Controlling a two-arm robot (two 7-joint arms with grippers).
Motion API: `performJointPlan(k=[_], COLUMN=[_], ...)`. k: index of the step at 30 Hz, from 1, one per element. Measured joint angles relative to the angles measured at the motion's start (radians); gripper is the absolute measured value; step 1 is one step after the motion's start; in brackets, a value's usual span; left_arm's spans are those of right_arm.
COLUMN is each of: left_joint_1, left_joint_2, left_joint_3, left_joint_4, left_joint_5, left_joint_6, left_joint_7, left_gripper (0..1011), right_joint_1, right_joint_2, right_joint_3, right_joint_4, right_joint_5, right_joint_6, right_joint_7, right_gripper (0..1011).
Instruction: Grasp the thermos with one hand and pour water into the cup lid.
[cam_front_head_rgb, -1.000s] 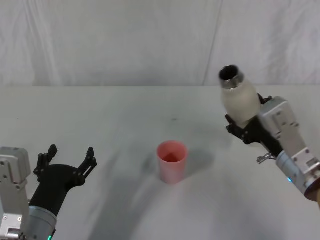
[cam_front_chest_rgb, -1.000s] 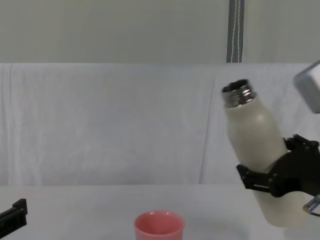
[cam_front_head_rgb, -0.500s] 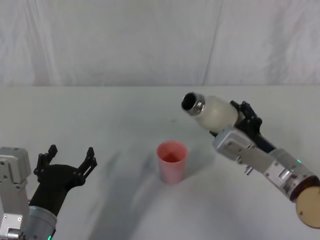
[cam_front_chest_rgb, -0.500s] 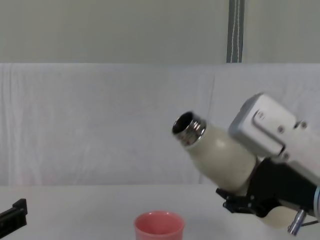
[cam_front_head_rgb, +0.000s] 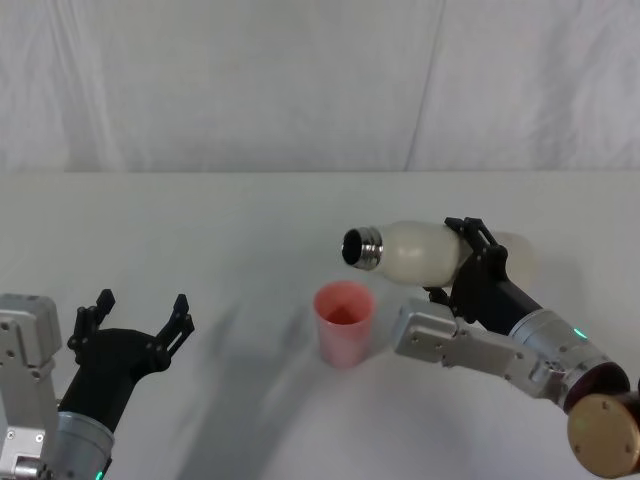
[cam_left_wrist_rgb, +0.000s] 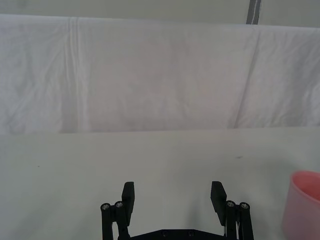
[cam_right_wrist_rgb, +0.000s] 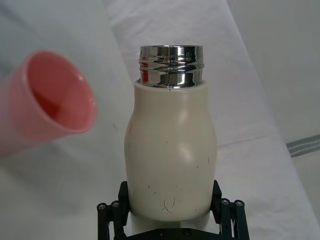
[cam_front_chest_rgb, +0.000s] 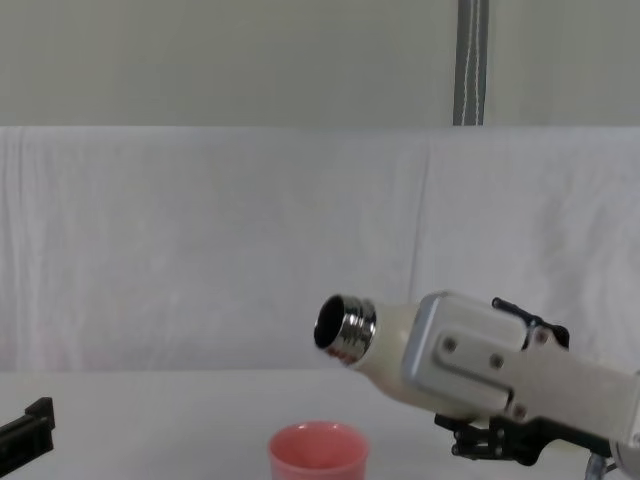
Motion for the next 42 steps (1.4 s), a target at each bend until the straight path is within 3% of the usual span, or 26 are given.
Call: performJointPlan(k=[6,25,42], left_joint_1=[0.000,0.000,0.000], left_joint_2=[0.000,0.000,0.000], left_joint_3=[0.000,0.000,0.000], left_joint_4=[0.000,0.000,0.000], left_joint_5=[0.000,0.000,0.000], left_joint_6=[0.000,0.000,0.000], left_joint_7=[0.000,0.000,0.000], left_gripper=[1001,1001,1001], right_joint_1=[0.007,0.015,0.017], right_joint_2=[0.007,0.013,0.030], right_joint_3=[-0.025,-0.060,-0.063], right_joint_4=[0.000,0.000,-0.002], right_joint_5=[-0.076,-0.229,-0.281], right_joint_6=[0.021,0.085,0.092], right_joint_7=[-0.005,-0.020,-0.021], right_gripper=[951,951,951])
